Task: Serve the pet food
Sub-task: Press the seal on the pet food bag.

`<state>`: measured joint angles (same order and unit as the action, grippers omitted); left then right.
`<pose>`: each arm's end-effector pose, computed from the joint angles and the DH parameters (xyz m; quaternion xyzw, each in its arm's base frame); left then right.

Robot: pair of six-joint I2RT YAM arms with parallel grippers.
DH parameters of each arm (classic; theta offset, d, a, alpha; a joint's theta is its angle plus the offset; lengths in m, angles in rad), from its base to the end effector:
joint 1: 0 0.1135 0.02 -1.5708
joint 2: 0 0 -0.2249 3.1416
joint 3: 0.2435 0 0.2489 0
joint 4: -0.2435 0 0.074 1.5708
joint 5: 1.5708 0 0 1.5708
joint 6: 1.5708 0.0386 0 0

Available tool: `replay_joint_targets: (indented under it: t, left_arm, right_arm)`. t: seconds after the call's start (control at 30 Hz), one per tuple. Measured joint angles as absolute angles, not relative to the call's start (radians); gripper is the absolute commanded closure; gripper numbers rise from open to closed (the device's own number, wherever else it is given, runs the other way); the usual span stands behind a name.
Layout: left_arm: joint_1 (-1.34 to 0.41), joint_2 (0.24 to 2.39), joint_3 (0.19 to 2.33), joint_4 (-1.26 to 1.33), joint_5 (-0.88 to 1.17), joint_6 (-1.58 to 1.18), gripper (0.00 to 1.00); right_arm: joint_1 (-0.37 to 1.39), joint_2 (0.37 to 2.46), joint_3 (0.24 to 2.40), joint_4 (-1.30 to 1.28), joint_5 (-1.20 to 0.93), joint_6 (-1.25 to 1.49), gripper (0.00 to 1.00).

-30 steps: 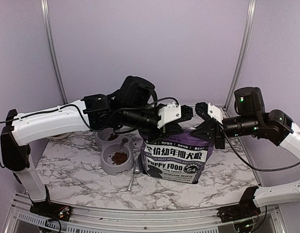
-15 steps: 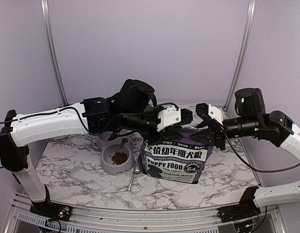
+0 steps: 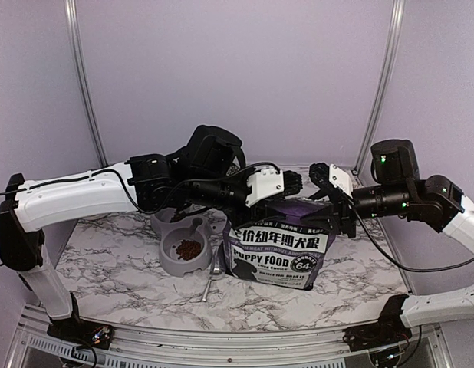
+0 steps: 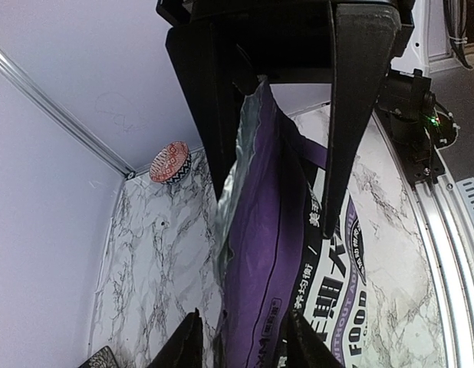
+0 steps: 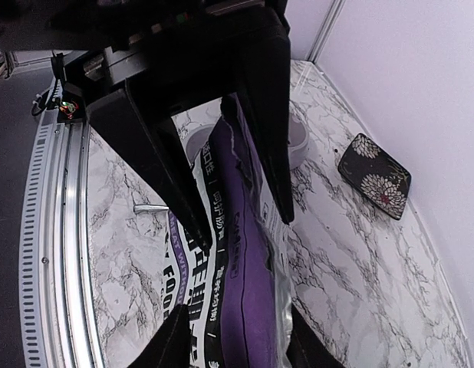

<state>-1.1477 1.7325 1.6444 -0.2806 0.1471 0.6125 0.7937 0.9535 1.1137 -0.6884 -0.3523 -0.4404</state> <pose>0.1618 -0.3732 0.3336 0.6605 0.4920 -0.2076 0.5279 0.1405 0.1619 0.3391 -0.5652 0.6458 0.2358 0.4560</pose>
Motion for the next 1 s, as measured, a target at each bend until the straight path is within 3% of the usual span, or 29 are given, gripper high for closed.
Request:
replay_joint_targets:
  t: [0.63, 1.0]
  left_arm:
    - [-1.132, 1.710, 1.644, -0.258, 0.128, 0.559, 0.52]
    - [-1.110, 1.682, 1.644, -0.226, 0.121, 0.509, 0.50]
  right_arm:
    - [0.794, 0.950, 1.102, -0.656, -0.297, -0.412, 0.47]
    - [0.799, 0.949, 1.089, -0.626, -0.235, -0.400, 0.28]
